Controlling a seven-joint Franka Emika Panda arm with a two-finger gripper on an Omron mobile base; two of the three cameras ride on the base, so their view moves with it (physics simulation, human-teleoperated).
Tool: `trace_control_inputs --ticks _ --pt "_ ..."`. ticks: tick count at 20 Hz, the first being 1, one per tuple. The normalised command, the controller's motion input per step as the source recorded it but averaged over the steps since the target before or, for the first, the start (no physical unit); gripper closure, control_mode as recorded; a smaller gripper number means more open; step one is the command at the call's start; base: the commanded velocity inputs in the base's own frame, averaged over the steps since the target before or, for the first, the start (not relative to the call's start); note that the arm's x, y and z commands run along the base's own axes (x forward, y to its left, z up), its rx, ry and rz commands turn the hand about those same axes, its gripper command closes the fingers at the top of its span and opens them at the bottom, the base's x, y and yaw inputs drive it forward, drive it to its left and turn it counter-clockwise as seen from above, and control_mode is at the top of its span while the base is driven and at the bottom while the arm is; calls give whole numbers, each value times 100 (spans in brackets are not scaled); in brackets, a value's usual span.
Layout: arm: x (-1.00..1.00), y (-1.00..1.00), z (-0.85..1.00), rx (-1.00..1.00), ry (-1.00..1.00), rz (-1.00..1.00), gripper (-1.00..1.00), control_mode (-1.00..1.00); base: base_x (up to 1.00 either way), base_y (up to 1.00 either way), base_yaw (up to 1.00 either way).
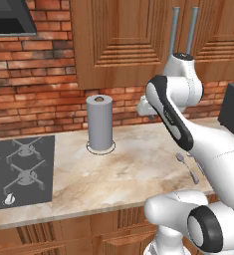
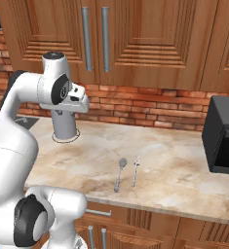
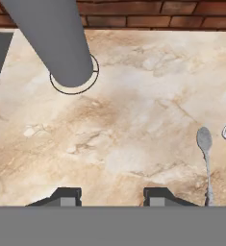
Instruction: Take the fork and place it on the left side of the plate. Then take the spoon and place it on the right side of the plate. Make sure they're directly next to the plate.
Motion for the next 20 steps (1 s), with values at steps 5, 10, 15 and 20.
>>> trace_control_inputs --ticks 5,10,15,20 --pt "0 -24 -19 0 2 2 -100 -100 0 0 0" --pt "0 -81 -89 15 8 6 -100 -100 0 0 0" --pt "1 -97 -92 10 10 0 -100 -100 0 0 0" --pt "3 -73 -56 -1 7 1 -100 -100 0 0 0"
